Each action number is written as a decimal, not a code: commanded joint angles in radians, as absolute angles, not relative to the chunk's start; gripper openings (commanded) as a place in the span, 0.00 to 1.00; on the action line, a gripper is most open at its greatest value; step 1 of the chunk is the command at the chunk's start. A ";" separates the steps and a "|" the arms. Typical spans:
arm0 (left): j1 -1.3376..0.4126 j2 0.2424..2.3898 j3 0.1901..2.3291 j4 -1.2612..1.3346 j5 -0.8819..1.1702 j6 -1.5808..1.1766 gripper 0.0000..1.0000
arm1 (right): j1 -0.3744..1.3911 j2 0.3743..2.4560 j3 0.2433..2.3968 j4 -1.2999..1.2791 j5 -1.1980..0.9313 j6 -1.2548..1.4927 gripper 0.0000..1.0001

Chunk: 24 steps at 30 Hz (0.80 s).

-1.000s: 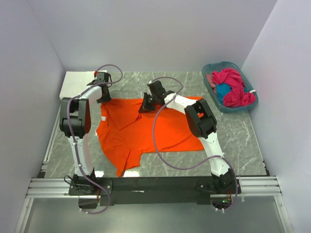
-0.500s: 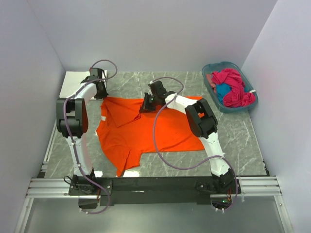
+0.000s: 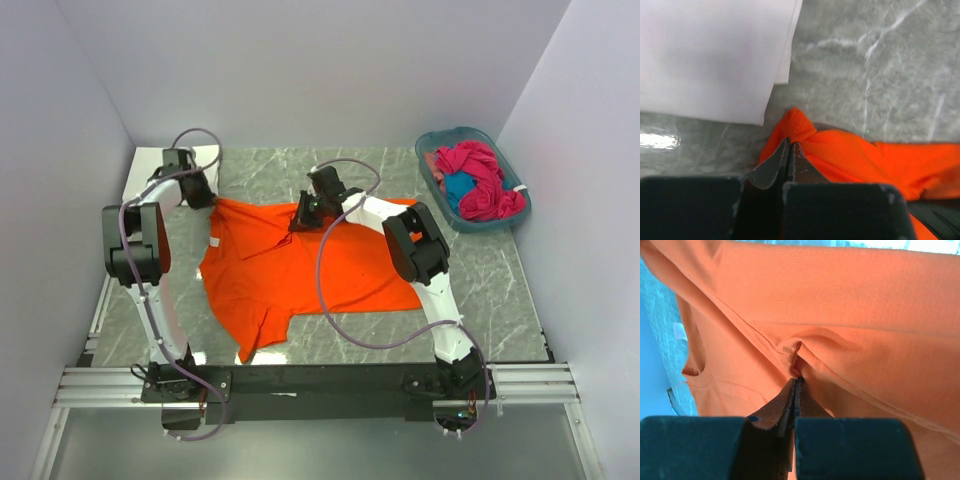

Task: Fold and stack the t-shirts
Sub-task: Fold the tshirt

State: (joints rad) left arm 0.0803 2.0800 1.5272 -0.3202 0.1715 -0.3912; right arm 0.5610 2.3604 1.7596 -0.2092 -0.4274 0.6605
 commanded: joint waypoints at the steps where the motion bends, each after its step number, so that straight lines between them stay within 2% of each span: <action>1: 0.158 2.016 1.431 -0.123 0.487 -0.521 0.01 | 0.543 2.330 1.732 -0.272 -0.380 0.634 0.00; 3: 0.178 2.025 1.364 0.022 0.616 -0.622 0.00 | 0.538 2.327 1.732 -0.272 -0.382 0.634 0.00; 4: 0.199 2.032 1.344 0.072 0.749 -0.712 0.01 | 0.540 2.327 1.730 -0.272 -0.383 0.634 0.00; 7: 0.227 2.068 1.280 0.295 0.918 -0.846 0.01 | 0.537 2.326 1.732 -0.276 -0.385 0.630 0.00; 10: 0.244 2.068 1.220 0.519 0.974 -0.995 0.01 | 0.537 2.322 1.732 -0.276 -0.383 0.629 0.00; 15: 0.250 2.094 1.175 0.852 1.052 -1.271 0.08 | 0.535 2.327 1.732 -0.278 -0.385 0.629 0.00; 19: 0.250 2.158 1.163 1.261 1.089 -1.599 0.15 | 0.534 2.330 1.735 -0.278 -0.383 0.629 0.00; 21: 0.256 2.178 1.158 1.289 1.079 -1.638 0.20 | 0.534 2.332 1.736 -0.279 -0.382 0.632 0.00; 24: 0.279 2.096 1.120 1.055 0.993 -1.450 0.28 | 0.534 2.330 1.736 -0.281 -0.380 0.630 0.00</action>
